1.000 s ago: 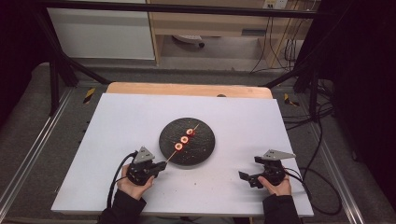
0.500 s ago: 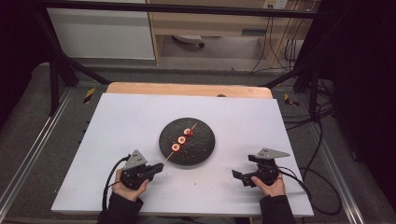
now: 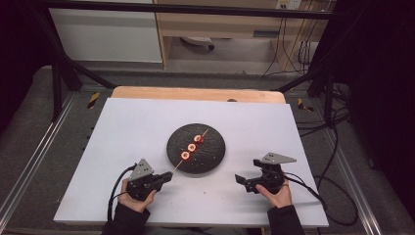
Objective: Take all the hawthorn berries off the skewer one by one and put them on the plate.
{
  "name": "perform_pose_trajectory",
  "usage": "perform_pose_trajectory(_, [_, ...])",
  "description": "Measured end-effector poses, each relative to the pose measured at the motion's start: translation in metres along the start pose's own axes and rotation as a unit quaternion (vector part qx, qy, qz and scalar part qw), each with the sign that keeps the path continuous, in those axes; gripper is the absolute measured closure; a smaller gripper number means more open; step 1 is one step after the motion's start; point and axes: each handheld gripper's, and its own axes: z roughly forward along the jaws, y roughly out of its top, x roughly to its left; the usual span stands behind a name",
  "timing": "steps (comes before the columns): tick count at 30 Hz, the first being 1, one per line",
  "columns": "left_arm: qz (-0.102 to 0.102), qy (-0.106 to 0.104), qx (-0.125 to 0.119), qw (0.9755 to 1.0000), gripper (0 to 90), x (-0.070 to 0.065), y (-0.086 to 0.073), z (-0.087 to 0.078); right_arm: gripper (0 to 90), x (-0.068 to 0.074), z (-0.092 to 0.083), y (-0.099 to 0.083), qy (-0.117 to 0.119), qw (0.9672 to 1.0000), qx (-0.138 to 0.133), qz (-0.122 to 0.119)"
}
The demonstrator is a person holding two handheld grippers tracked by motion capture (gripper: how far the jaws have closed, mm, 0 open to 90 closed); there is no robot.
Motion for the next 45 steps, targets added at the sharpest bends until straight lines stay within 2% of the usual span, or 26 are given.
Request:
perform_pose_trajectory(6, [0.004,0.001,-0.005,1.0000,88.2,-0.001,0.001,0.000,0.4,0.008,0.005,0.007,-0.006,1.0000,0.005,-0.005])
perform_pose_trajectory(18, [0.011,-0.001,-0.010,0.9999,88.2,-0.004,0.001,-0.001,1.3,0.030,0.024,0.035,0.017,0.9998,-0.009,-0.001])
perform_pose_trajectory(28, [0.018,-0.002,-0.010,0.9998,88.2,-0.007,0.001,0.000,4.7,0.044,0.039,0.063,0.023,0.9990,-0.037,0.008])
perform_pose_trajectory(39, [0.023,-0.004,-0.009,0.9997,88.2,-0.010,0.002,0.000,13.3,0.045,0.057,0.083,0.039,0.9972,-0.051,0.040])
perform_pose_trajectory(45, [0.026,-0.005,-0.011,0.9996,88.2,-0.012,0.002,0.001,22.0,0.040,0.066,0.088,0.057,0.9932,-0.062,0.081])
